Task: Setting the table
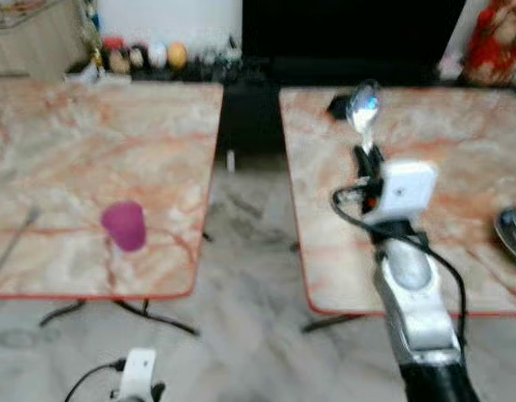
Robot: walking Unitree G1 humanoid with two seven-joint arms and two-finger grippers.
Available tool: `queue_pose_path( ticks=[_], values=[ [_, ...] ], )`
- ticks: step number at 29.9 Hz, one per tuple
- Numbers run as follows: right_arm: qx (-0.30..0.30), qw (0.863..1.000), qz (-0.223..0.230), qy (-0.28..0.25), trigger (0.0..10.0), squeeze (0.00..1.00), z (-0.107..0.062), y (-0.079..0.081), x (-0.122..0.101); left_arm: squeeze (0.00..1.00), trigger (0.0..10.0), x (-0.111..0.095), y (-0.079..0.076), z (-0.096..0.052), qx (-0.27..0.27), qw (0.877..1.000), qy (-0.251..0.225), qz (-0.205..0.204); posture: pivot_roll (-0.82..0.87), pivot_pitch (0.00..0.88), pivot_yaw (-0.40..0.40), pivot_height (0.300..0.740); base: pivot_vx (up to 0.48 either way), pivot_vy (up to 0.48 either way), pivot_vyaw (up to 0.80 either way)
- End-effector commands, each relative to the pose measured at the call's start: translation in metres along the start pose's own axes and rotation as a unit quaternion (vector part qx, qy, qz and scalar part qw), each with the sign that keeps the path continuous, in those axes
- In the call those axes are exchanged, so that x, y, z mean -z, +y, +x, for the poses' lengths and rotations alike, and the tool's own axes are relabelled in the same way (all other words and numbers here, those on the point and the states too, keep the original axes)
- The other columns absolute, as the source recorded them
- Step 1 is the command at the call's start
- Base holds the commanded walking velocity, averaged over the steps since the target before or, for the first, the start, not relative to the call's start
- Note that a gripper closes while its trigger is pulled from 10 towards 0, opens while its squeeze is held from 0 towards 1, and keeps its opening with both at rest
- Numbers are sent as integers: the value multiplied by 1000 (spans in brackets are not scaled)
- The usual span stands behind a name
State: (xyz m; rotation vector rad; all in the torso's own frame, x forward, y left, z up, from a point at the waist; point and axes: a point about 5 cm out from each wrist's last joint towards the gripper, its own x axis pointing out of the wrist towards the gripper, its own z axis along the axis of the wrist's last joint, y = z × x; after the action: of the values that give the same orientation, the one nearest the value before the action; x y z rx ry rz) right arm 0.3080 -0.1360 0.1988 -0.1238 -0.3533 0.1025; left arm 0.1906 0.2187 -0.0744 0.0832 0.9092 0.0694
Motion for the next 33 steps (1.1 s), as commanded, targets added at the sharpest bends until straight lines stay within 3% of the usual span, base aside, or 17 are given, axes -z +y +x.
queue_pose_path(
  ticks=[1,33],
  values=[
    [11,1000,-4,-2,10000,0,0,-7,-2,0,10000,2,-2,0,4,1000,7,-1,-114,0,27,736,0,-364,0],
    [20,1000,-19,6,10000,0,3,-16,1,0,10000,4,-10,0,14,1000,7,9,-115,0,32,736,0,-364,0]
  ],
)
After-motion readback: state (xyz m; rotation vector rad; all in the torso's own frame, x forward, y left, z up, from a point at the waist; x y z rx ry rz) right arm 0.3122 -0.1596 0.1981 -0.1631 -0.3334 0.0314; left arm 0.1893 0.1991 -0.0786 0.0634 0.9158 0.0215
